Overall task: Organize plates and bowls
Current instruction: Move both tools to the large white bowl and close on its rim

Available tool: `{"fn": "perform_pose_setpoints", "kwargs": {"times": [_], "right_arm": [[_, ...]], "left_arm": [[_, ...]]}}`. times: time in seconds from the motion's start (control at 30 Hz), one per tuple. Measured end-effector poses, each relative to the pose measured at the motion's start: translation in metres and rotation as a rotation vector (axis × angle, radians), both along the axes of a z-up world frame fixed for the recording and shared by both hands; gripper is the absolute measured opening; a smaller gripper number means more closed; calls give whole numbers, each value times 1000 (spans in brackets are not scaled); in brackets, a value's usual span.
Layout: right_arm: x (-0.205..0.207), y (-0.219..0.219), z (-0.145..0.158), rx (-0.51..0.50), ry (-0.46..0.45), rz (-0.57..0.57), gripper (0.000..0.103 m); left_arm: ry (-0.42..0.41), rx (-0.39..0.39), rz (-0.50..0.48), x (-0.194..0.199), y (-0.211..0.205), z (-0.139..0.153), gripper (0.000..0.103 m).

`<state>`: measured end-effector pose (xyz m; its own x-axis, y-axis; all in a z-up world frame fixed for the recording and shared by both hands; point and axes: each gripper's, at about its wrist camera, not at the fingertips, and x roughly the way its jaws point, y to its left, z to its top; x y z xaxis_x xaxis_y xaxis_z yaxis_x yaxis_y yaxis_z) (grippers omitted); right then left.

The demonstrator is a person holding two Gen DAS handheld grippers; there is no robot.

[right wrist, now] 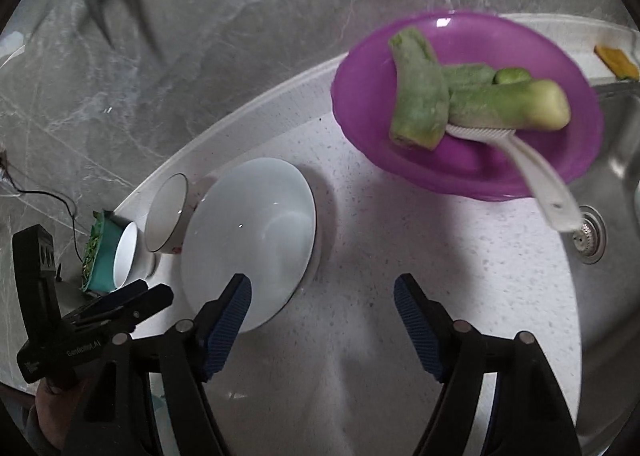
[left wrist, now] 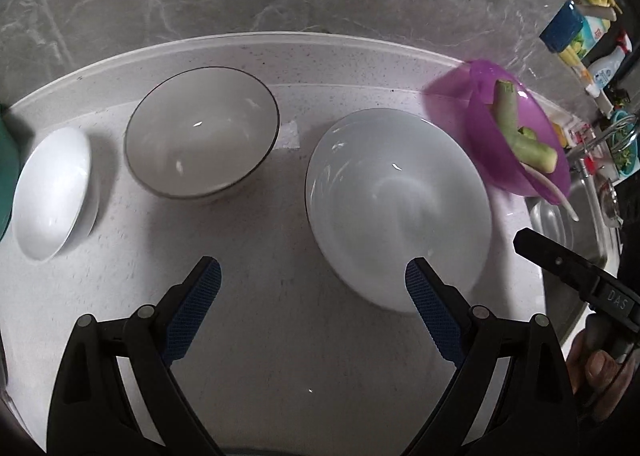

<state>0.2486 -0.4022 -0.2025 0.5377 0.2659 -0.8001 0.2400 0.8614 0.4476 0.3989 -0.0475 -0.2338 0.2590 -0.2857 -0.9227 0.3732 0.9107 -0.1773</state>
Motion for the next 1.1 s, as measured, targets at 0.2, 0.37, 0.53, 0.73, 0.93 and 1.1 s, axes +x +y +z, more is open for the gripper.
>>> {"fn": "perform_pose_setpoints", "kwargs": {"times": [0.2, 0.37, 0.53, 0.73, 0.93, 1.1], "right_arm": [[21, 7, -10, -26, 13, 0, 77], [36, 13, -18, -37, 28, -5, 77], [49, 21, -30, -35, 58, 10, 70], [63, 29, -43, -24, 92, 36, 53], [69, 31, -50, -35, 97, 58, 19], [69, 30, -50, -50, 95, 71, 16]], "left_arm": [[24, -15, 1, 26, -12, -21, 93], [31, 5, -16, 35, -16, -36, 92], [48, 19, -41, 45, -23, -52, 59], [74, 16, -69, 47, -29, -67, 44], [83, 4, -83, 49, -35, -78, 21], [74, 13, -92, 48, -45, -80, 17]]}}
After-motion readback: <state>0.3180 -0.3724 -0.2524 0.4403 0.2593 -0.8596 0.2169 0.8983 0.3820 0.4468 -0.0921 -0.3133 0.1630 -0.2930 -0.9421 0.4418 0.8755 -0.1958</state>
